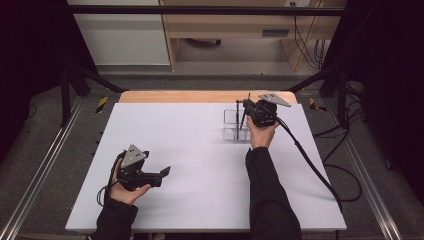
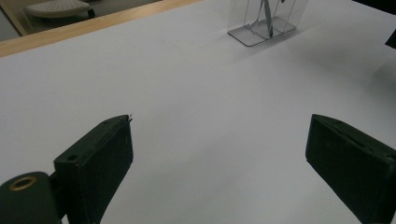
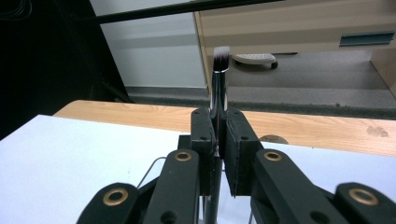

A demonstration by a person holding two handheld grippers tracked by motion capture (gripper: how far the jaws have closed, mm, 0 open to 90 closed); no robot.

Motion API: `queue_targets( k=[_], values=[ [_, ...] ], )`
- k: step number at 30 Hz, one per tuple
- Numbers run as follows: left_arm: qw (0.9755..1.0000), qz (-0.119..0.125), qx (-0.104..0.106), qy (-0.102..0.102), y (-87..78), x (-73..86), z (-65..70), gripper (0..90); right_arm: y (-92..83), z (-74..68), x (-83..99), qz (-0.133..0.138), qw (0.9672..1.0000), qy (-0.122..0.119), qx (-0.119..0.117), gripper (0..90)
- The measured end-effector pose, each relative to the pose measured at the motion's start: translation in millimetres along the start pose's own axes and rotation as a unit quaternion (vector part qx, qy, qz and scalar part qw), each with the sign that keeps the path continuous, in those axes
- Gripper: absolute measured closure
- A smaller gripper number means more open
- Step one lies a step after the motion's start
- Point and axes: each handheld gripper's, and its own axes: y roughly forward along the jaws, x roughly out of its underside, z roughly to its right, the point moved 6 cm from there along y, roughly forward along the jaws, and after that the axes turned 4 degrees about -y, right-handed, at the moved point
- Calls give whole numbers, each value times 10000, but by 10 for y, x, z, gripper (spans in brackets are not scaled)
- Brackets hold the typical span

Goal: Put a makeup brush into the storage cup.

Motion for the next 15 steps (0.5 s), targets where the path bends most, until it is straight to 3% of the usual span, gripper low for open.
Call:
queue_targets(
  k=[15],
  values=[
    [10000, -8, -5, 20, 3, 2, 5, 67, 59, 7, 174, -194, 9998, 19, 11, 839]
  ],
)
